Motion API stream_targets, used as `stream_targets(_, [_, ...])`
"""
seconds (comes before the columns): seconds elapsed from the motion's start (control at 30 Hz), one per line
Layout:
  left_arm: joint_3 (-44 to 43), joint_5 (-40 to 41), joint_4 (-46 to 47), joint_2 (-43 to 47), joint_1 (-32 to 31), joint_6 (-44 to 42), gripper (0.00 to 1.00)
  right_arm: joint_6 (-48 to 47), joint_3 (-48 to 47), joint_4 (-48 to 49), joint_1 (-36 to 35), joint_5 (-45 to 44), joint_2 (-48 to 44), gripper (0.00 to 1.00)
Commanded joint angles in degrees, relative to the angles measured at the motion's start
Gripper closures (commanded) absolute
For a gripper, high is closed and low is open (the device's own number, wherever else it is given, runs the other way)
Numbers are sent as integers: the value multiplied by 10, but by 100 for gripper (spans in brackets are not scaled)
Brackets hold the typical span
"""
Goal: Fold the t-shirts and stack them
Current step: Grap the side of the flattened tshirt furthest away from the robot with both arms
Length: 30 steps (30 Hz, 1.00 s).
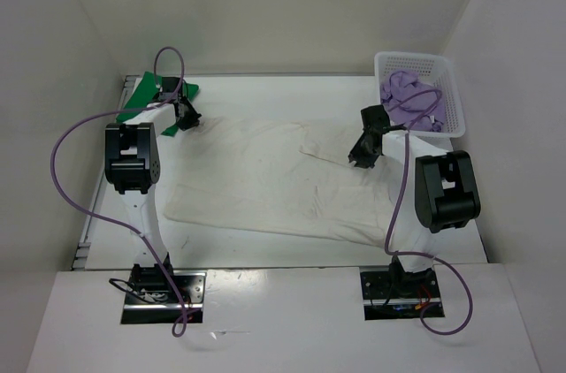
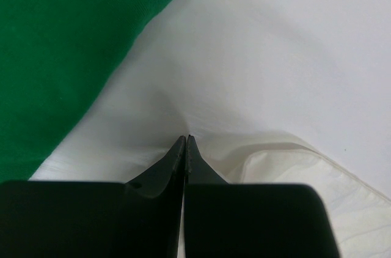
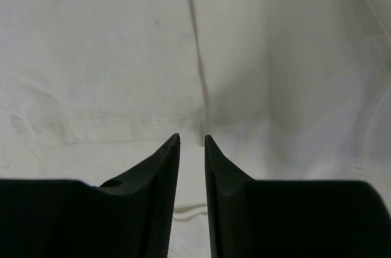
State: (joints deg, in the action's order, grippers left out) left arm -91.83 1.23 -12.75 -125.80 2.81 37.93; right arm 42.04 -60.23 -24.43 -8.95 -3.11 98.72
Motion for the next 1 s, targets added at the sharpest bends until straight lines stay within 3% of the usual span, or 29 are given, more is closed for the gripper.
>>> stream_targets(0.0, [0,-4,8,21,1,4,100,-6,-24,14,4,-22,2,72])
stream_targets(0.4, [0,-4,8,16,1,4,100,-6,-13,9,4,-22,16,71])
stream_targets(0.5, [0,-4,8,16,1,4,100,-6,-8,14,4,-15,22,74])
stream_targets(0.63, [-5,-4,8,16,1,4,100,-6,-15,19,4,-15,27,87])
stream_targets(0.7, [-12,-4,8,11,1,4,100,-6,-20,19,4,-9,34,87])
stream_targets(0.83, [-23,-4,8,6,7,4,100,-12,-48,19,4,-4,54,97])
stream_targets(0.97, [-49,1,3,0,18,4,100,-25,-105,19,4,-4,68,100])
